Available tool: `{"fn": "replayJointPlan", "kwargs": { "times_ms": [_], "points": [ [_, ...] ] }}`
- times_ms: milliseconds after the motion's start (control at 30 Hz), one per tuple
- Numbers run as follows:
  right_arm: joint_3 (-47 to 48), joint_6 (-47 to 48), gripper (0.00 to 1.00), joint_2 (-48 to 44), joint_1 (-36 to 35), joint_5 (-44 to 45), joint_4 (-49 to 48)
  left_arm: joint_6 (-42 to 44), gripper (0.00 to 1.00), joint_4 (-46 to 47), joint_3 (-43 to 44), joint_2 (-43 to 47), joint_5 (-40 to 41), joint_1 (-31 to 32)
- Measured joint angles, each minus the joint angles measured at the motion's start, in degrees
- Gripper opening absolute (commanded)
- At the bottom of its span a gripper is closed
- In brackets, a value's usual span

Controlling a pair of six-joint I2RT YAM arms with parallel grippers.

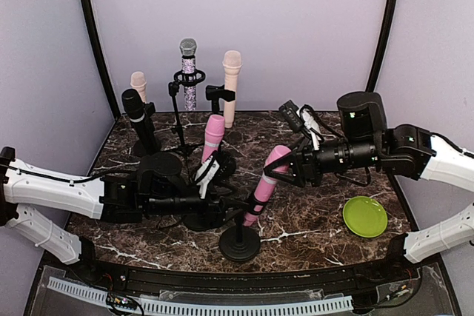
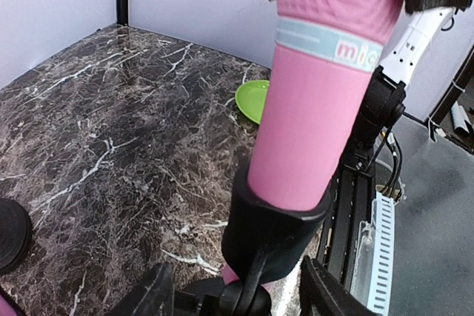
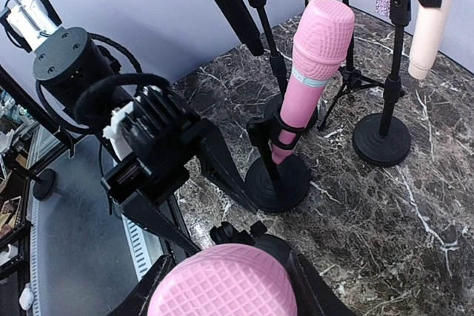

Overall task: Remove the microphone from the stand
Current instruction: Pass from the right arm to the left

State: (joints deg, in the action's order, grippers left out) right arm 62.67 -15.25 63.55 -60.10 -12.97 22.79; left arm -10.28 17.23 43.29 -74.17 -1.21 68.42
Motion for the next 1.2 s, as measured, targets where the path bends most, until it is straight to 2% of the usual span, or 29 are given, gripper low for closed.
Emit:
{"fn": "replayJointPlan", "kwargs": {
  "times_ms": [267,667,833,1200],
  "points": [
    [1.4,-0.5,0.27,0.3,0.0,-0.6,2.0,-1.2,0.53,-0.6,0.2,-2.1,-4.5,-0.5],
    [2.1,-2.8,0.28,2.6,0.6,-1.8,-0.3,-2.6,0.33,-1.6,2.1,-3.0,-6.4,-0.6],
    [2.3,-3.5,0.3,3.0,0.6,-1.8,-0.7,-4.0,0.41,-1.9,2.1,-2.9,-6.7,-0.7],
    [2.3,-7.2,0.31,3.0,0.6,-0.9,-0.5,-5.6,0.42,-5.7,3.8,-2.8,-6.8,-0.7]
  ]
}}
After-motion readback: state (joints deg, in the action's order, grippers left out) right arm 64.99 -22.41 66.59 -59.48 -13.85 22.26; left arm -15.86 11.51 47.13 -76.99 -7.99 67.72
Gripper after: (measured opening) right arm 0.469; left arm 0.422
